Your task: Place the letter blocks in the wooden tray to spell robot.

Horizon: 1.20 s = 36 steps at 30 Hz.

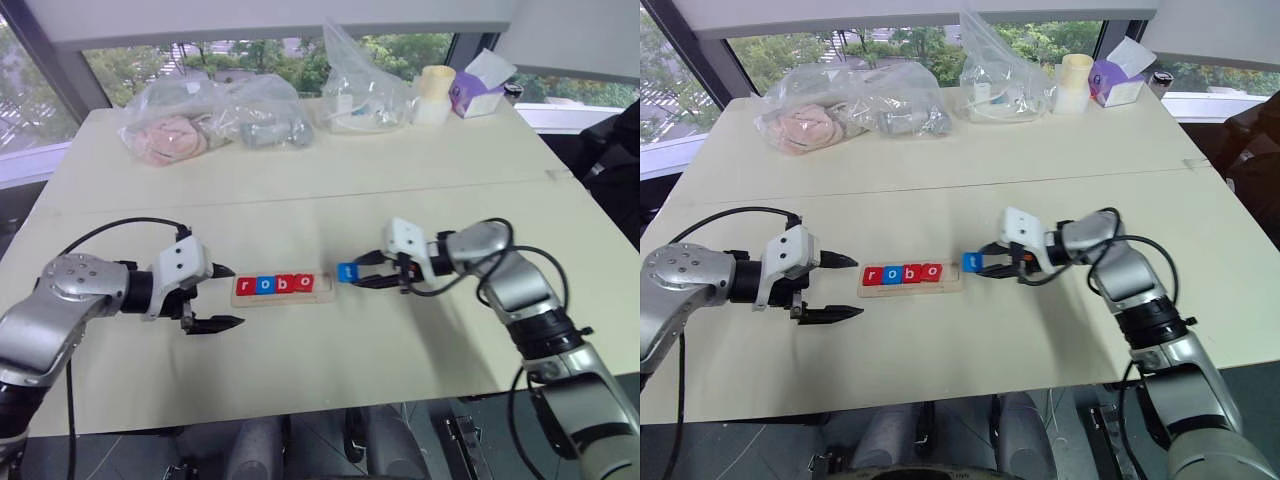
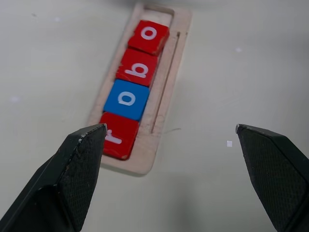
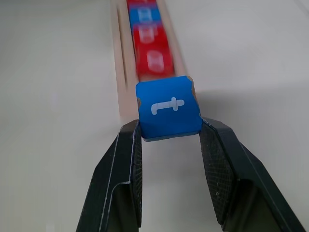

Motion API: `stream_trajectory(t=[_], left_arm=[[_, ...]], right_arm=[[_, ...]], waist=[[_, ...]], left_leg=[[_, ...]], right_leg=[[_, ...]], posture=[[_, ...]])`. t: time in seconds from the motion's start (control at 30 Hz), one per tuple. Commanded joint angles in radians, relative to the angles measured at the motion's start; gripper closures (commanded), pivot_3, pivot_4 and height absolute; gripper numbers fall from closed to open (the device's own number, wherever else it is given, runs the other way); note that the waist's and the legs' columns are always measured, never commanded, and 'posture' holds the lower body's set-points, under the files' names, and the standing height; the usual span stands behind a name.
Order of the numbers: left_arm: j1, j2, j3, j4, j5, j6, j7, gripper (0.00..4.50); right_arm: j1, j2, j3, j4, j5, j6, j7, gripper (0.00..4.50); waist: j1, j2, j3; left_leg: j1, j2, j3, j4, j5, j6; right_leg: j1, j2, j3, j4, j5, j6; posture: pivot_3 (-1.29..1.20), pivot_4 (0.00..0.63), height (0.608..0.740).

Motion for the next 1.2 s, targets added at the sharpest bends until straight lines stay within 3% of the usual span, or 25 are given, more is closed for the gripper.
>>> stream_trajectory(t=[0.03,0.4,1.1,1.13,1.2], left_arm=[[-0.018,-0.011,0.027,-0.029,-0.010,0.001,0.019,0.00],[0.019,-0.037,0.028,-0.071,-0.009,0.021,0.055,0.00],[0.029,-0.063,0.008,-0.081,0.000,0.023,0.082,0.00],[0.029,-0.064,0.007,-0.081,0.000,0.023,0.082,0.00],[0.032,-0.065,0.008,-0.083,0.000,0.023,0.086,0.00]], right_arm=[[-0.031,0.011,0.047,-0.035,-0.032,0.039,-0.025,3.36],[-0.078,0.030,0.136,0.053,-0.123,0.033,-0.064,3.36],[-0.083,0.074,0.140,0.074,-0.131,0.032,-0.063,3.36],[-0.084,0.077,0.137,0.078,-0.131,0.032,-0.064,2.31],[-0.085,0.083,0.130,0.083,-0.132,0.027,-0.074,1.47]], waist=[[0.008,0.000,0.000],[0.006,0.000,0.000],[0.006,0.000,0.000],[0.006,0.000,0.000],[0.006,0.000,0.000]], left_leg=[[-0.001,0.000,0.001,0.000,0.000,0.000],[-0.004,0.000,0.006,0.001,0.000,-0.001],[-0.003,0.001,0.007,0.001,0.000,-0.001],[-0.003,0.001,0.007,0.001,0.000,-0.001],[-0.003,0.001,0.007,0.001,0.000,-0.001]], right_leg=[[0.000,0.000,0.000,-0.001,0.000,0.000],[-0.003,0.002,0.003,-0.003,0.002,-0.001],[-0.003,0.002,0.003,-0.002,0.002,-0.002],[-0.003,0.002,0.003,-0.002,0.002,-0.002],[-0.003,0.002,0.003,-0.002,0.002,-0.002]], posture=[[0.00,0.150,0.740],[0.00,0.150,0.740],[0.00,0.150,0.740],[0.00,0.150,0.740],[0.00,0.150,0.740]])
